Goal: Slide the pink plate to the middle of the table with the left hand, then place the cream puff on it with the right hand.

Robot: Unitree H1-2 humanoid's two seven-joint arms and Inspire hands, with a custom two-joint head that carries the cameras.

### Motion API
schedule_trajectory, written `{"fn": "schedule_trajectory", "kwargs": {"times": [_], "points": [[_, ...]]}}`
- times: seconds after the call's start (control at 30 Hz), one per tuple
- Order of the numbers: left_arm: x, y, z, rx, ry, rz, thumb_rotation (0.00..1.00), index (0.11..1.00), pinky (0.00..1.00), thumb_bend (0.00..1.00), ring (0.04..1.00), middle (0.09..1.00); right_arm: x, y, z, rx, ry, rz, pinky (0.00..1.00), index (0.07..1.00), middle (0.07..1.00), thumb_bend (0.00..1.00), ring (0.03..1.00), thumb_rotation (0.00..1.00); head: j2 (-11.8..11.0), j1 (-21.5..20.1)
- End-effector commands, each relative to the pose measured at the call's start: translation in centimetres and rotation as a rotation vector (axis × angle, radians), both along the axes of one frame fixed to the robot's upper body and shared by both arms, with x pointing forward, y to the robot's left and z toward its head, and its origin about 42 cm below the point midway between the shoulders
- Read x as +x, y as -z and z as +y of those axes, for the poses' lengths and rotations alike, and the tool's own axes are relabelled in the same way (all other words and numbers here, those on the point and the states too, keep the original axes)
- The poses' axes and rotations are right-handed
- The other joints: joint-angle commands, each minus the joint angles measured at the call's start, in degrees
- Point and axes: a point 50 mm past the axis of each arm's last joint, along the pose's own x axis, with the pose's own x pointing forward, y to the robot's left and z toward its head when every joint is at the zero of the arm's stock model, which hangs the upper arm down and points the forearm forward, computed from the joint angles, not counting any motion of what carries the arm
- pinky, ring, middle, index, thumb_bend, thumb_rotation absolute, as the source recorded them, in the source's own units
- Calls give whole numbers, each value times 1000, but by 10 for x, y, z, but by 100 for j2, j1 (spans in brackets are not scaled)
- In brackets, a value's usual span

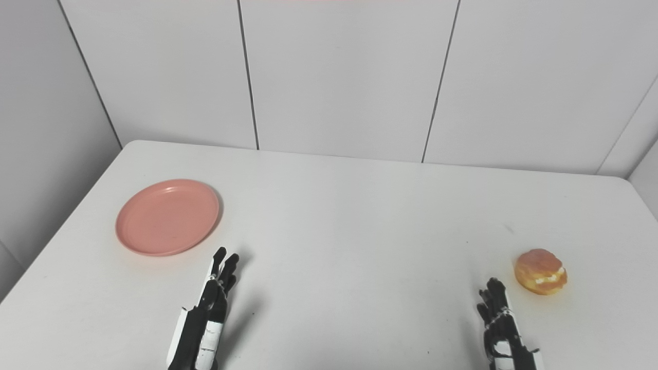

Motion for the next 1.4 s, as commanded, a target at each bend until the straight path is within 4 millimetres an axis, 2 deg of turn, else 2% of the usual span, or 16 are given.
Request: {"fn": "schedule_trajectory", "kwargs": {"times": [0.0, 0.2, 0.43, 0.5, 0.77, 0.93, 1.07, 1.13, 1.2, 1.37], "points": [[-7, 16, 7, 19, 17, 78, 943, 988, 1000, 829, 990, 954, -6, 21, 1, -5, 9, 101, 1000, 971, 992, 814, 1000, 953, -50, 32], [1, 8, 7, 22, 19, 58, 938, 969, 1000, 829, 972, 943, -3, 24, 1, -12, 6, 120, 1000, 970, 987, 784, 1000, 970, -141, 106], [18, -8, 10, 21, 19, 23, 944, 959, 998, 867, 965, 931, 1, 30, 2, -8, 11, 133, 1000, 974, 984, 786, 1000, 974, -367, 151], [22, -15, 10, 17, 19, 4, 943, 957, 1000, 870, 968, 929, 2, 30, 2, -8, 9, 136, 1000, 978, 988, 776, 1000, 982, -359, 206], [50, -58, 15, 45, 26, -99, 922, 925, 990, 926, 959, 915, 3, 31, 1, -12, 7, 151, 1000, 982, 987, 759, 1000, 1000, -421, 390], [68, -90, 19, 90, -2, -173, 939, 916, 943, 883, 936, 910, 2, 31, 1, -8, 7, 159, 1000, 981, 986, 734, 994, 1000, -422, 470], [91, -119, 30, 95, -44, -246, 922, 890, 950, 882, 929, 902, 2, 31, 1, -21, 6, 163, 1000, 986, 982, 730, 989, 1000, -422, 465], [102, -127, 38, 102, -57, -282, 903, 873, 950, 920, 924, 895, 3, 31, 1, -31, 5, 166, 1000, 991, 981, 733, 984, 1000, -410, 497], [111, -133, 47, 118, -67, -323, 897, 871, 951, 910, 920, 898, 3, 31, 1, -30, 3, 173, 1000, 996, 981, 724, 983, 1000, -386, 490], [134, -153, 73, 139, -106, -377, 883, 850, 898, 967, 896, 892, 5, 31, 2, -30, 4, 177, 1000, 991, 972, 737, 982, 1000, -373, 493]]}}
